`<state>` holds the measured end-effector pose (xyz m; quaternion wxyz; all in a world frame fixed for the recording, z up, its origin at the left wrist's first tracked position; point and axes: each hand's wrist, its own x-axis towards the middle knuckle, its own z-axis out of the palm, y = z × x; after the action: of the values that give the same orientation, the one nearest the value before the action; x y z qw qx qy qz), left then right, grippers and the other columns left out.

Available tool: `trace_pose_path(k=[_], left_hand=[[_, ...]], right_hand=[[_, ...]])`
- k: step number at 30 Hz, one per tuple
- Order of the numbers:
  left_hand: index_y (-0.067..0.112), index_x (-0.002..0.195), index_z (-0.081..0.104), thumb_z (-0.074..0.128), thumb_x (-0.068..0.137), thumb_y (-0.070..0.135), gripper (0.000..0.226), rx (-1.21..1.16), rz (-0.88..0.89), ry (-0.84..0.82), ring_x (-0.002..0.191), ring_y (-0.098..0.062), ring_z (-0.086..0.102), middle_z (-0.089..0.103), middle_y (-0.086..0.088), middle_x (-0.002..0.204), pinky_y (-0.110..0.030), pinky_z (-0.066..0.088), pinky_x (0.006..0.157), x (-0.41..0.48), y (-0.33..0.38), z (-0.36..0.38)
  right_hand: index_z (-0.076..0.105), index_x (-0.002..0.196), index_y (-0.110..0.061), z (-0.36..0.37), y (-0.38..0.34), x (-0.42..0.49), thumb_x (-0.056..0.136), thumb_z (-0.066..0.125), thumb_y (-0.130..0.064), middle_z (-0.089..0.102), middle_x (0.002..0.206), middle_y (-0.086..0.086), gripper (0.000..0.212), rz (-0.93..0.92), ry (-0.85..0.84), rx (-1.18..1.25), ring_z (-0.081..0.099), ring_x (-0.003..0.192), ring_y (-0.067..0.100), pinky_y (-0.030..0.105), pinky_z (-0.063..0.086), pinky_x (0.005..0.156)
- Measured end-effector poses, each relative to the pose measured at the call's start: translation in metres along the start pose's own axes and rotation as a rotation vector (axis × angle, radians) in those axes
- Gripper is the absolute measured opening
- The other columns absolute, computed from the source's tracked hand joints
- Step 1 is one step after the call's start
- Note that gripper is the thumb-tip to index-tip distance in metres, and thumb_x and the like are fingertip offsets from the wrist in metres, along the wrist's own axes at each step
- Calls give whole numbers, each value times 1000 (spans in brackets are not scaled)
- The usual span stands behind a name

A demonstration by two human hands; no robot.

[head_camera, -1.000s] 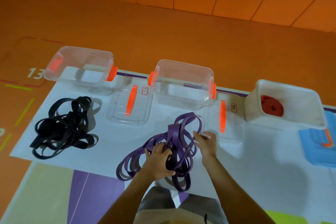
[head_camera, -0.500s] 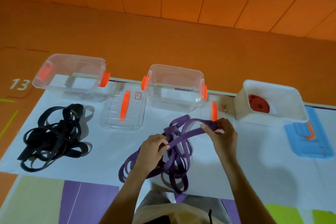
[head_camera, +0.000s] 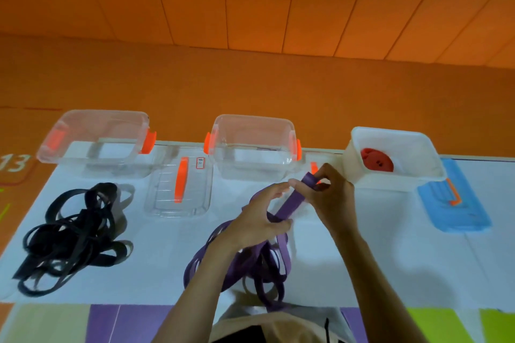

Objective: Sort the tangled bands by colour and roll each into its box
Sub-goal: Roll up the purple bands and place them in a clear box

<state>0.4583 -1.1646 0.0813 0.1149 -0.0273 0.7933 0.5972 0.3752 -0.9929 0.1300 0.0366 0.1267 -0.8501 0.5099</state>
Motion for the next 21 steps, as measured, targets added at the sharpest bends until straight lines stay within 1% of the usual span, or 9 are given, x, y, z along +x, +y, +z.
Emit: trace_pose_path(k=[3, 6, 8, 9, 11, 14, 16, 18, 21], left_hand=[[54, 131, 51, 86, 83, 39, 61, -79, 105, 166, 124, 5, 60, 66, 29, 127, -8, 48, 96, 6, 15, 12], [52, 111, 58, 89, 84, 29, 47, -35, 125, 431, 99, 1, 69, 70, 30, 102, -9, 53, 82, 7, 16, 22], [51, 103, 59, 88, 86, 29, 41, 23, 137, 483, 92, -1, 69, 70, 29, 95, -11, 54, 78, 4, 12, 24], [50, 103, 60, 87, 87, 29, 37, 59, 153, 495, 92, -1, 69, 70, 28, 94, -10, 54, 78, 2, 10, 23], [38, 104, 66, 84, 89, 30, 25, 108, 173, 531, 88, -5, 69, 72, 24, 92, -15, 56, 78, 1, 6, 19], [26, 110, 74, 84, 89, 29, 24, 140, 162, 556, 87, -6, 69, 73, 24, 93, -21, 59, 79, 0, 4, 14], [29, 120, 73, 86, 88, 28, 34, 107, 157, 543, 95, 4, 68, 70, 35, 99, -14, 58, 84, -3, 4, 12], [37, 128, 66, 85, 88, 31, 45, 64, 154, 525, 101, 9, 67, 68, 39, 106, -10, 55, 86, -8, 5, 12], [51, 124, 54, 84, 89, 36, 49, 51, 123, 525, 104, 15, 64, 63, 47, 108, -3, 51, 83, -13, 13, 13]], right_hand=[[51, 64, -27, 8, -1, -2, 74, 94, -38, 56, 51, -21, 46, 57, 28, -71, 57, 51, 3, 12, 43, 48], [53, 59, -20, 15, -5, -4, 74, 91, -43, 52, 47, -16, 47, 196, 9, -105, 50, 47, 4, 13, 36, 45], [58, 61, -20, 15, -8, -5, 76, 89, -47, 58, 50, -13, 43, 201, -54, -138, 56, 48, 3, 12, 40, 45], [64, 65, -21, 13, -9, -5, 78, 88, -47, 66, 57, -11, 38, 202, -103, -96, 63, 51, 2, 11, 47, 50], [76, 80, -21, 10, -12, -6, 80, 89, -39, 79, 78, -6, 23, 232, -195, 70, 76, 66, 8, 31, 65, 64], [79, 94, -23, 7, -14, -10, 83, 88, -30, 81, 85, -6, 16, 254, -225, 167, 79, 75, 14, 39, 67, 68], [79, 85, -30, 7, -16, -12, 87, 85, -26, 80, 83, -9, 7, 231, -227, 161, 79, 74, 14, 38, 67, 68], [80, 81, -28, 9, -18, -12, 90, 81, -21, 80, 82, -7, 12, 260, -209, 185, 79, 75, 15, 40, 67, 69], [83, 81, -21, 9, -22, -14, 97, 72, -16, 81, 83, -2, 20, 301, -182, 233, 80, 78, 19, 39, 67, 73]])
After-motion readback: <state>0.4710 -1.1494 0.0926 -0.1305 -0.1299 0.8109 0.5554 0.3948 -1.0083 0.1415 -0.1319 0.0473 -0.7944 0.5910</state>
